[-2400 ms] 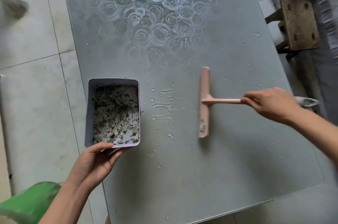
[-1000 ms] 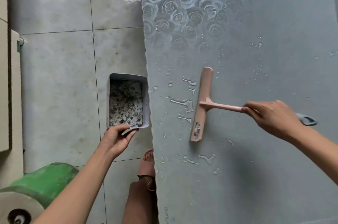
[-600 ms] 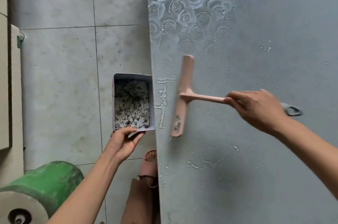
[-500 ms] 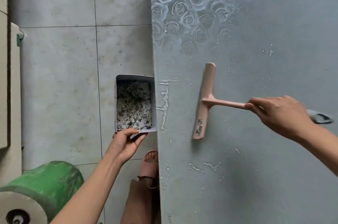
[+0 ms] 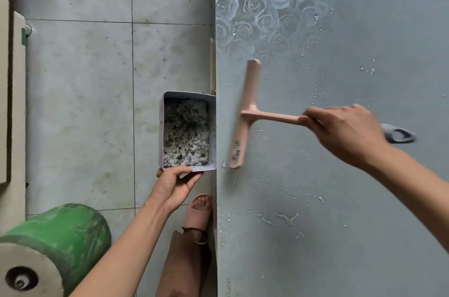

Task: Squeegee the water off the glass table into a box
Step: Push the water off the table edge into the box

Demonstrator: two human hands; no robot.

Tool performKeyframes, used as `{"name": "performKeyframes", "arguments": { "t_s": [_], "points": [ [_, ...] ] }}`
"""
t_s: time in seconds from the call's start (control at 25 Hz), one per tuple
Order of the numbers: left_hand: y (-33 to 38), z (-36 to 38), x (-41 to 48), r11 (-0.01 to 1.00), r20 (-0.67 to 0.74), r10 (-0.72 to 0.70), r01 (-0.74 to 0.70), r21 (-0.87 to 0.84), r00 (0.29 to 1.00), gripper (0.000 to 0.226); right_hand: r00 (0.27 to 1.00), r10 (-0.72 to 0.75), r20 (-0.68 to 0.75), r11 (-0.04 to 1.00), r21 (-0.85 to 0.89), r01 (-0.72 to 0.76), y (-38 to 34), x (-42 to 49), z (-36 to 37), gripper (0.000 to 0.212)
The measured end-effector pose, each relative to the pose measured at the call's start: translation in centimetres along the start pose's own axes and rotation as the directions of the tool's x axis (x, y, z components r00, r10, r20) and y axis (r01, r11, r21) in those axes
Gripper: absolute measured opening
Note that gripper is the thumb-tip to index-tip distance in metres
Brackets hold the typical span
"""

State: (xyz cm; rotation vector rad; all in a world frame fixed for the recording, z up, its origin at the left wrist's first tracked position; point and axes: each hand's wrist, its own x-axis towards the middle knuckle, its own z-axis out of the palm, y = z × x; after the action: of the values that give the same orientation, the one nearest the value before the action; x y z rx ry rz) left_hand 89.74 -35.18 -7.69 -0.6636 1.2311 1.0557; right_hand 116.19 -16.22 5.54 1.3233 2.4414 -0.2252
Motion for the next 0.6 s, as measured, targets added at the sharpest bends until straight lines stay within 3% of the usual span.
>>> {"name": "performKeyframes", "arguments": {
  "t_s": [0.12,0.24,0.36,0.52,0.6],
  "points": [
    [0.0,-0.3,0.3,1.0,0.009,-0.007,0.007,-0.006,1.0,0.045,0.996,0.056,0.068,0.997,-0.061,-0.052,-0.3,-1.4,0.0,0.04],
    [-0.2,-0.2,0.2,1.0,0.027,-0.018,0.018,-0.001,0.999,0.033,0.998,0.039,0.049,0.999,0.034,-0.041,-4.2,0.6,1.3,0.035],
    [-0.4,-0.7,0.1,1.0,0.034,-0.015,0.015,0.004,0.999,0.042,0.997,0.081,-0.002,0.99,0.118,-0.081,-5.6,1.2,1.7,0.034],
    [-1.3,-2.1,-0.7,0.999,0.003,-0.027,0.027,0.018,1.0,0.03,0.96,0.155,0.232,0.869,0.431,-0.244,-0.7,-5.4,2.0,0.023],
    [-2.3,-2.7,-1.6,0.999,-0.005,-0.035,0.036,0.022,0.999,0.025,0.903,0.192,0.384,0.876,0.348,-0.334,2.8,-10.6,1.6,0.025]
  ]
}}
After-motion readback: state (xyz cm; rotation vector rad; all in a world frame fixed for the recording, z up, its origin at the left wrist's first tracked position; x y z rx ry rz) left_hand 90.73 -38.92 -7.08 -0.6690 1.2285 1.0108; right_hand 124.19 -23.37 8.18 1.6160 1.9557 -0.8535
